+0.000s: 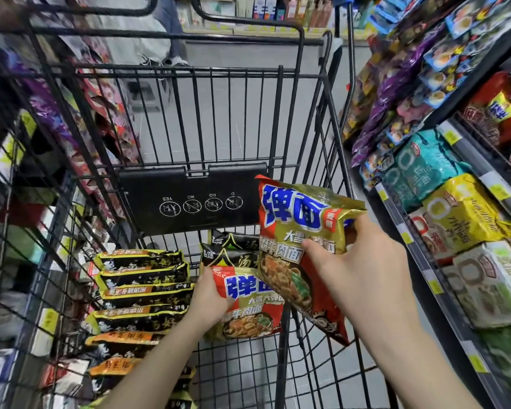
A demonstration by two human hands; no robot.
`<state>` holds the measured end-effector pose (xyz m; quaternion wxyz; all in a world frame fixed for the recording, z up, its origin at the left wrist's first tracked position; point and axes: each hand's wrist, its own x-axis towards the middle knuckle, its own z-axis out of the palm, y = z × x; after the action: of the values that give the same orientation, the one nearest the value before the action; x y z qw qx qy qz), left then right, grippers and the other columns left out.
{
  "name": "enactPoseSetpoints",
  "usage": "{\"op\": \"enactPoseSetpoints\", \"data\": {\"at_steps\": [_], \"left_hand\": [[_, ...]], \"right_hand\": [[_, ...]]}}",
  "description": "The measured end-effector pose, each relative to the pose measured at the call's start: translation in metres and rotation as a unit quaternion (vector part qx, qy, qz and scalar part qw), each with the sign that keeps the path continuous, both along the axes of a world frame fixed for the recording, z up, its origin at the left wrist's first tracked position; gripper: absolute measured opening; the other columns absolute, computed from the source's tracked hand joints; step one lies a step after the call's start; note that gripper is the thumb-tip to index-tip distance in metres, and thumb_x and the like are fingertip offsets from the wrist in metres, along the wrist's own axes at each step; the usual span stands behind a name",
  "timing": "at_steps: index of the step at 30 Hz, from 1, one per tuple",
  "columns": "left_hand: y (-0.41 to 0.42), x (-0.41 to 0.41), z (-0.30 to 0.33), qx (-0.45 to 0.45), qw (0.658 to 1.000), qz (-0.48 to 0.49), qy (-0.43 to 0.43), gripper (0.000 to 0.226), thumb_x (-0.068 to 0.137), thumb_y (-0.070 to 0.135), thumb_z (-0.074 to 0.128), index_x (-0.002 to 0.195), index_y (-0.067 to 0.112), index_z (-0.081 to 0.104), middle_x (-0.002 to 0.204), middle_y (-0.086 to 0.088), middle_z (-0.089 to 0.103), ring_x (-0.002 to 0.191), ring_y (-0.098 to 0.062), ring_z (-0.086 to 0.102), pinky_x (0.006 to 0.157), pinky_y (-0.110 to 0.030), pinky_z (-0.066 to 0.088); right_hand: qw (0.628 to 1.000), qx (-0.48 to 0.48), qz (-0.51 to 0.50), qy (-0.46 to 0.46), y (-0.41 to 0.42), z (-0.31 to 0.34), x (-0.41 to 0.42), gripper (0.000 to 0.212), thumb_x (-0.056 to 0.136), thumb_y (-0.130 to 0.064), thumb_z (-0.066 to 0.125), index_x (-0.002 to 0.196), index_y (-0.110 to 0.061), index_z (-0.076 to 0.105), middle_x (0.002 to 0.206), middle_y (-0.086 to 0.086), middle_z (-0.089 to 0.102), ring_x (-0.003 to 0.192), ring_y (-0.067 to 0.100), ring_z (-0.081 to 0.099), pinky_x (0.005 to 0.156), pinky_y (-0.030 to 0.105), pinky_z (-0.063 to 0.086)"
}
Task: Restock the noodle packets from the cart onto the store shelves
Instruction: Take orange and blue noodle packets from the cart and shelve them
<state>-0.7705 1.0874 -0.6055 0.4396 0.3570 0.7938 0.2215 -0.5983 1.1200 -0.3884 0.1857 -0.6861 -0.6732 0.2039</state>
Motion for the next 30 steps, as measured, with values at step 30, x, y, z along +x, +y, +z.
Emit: {"op": "enactPoseSetpoints", "data": {"at_steps": [30], "left_hand": [[-0.073,-0.026,0.221,0.15,0.982,0.077,-0.09,0.031,0.068,0.002,0.077,0.093,0.011,0.061,0.086,-0.002,0.07,0.076,-0.012,0.068,0.063,-0.021,0.052]], "right_hand": [[0.995,0.071,0.053,0.048,-0.05,0.117,0.061,0.028,0.077,-0.037,0.071,0.084,-0.026,0.046,0.07,-0.013,0.047,0.076,0.019,0.052,0.063,0.027,0.034]]}}
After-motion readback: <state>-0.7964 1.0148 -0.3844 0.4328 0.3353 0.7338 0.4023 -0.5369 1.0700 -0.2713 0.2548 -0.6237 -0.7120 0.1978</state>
